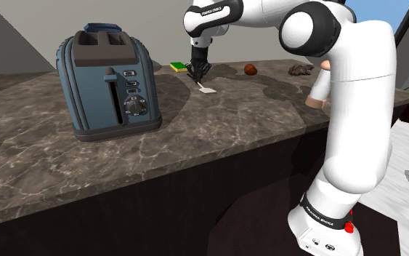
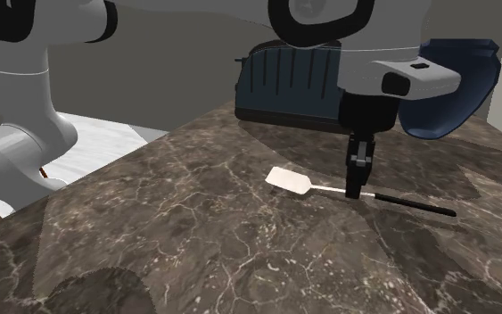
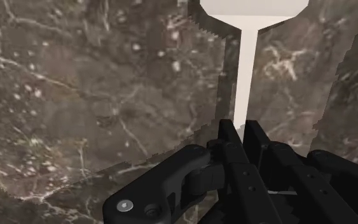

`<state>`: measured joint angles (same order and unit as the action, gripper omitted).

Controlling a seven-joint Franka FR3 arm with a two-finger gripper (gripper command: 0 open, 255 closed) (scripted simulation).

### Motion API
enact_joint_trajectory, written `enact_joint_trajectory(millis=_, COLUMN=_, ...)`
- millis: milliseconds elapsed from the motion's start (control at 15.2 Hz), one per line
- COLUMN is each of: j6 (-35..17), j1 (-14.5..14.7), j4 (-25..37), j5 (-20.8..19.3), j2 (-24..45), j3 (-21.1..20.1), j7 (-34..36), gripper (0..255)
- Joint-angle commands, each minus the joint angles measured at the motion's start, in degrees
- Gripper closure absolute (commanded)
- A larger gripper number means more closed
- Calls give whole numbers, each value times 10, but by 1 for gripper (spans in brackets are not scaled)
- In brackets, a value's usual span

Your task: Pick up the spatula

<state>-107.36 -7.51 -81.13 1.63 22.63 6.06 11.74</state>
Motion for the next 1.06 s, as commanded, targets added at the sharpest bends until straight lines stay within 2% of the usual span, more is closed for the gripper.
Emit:
enact_joint_trajectory(millis=0, j6=12, j1=0, j4=11, j5=0, j2=-1, j3=0, j7=0, gripper=255)
enact_joint_trajectory(millis=858, j6=120, j1=-4, j4=134, j5=1, j2=14, j3=1, j7=0, gripper=255)
enact_joint_trajectory(millis=990, j6=121, j1=-4, j4=136, j5=1, j2=14, j3=1, j7=0, gripper=255)
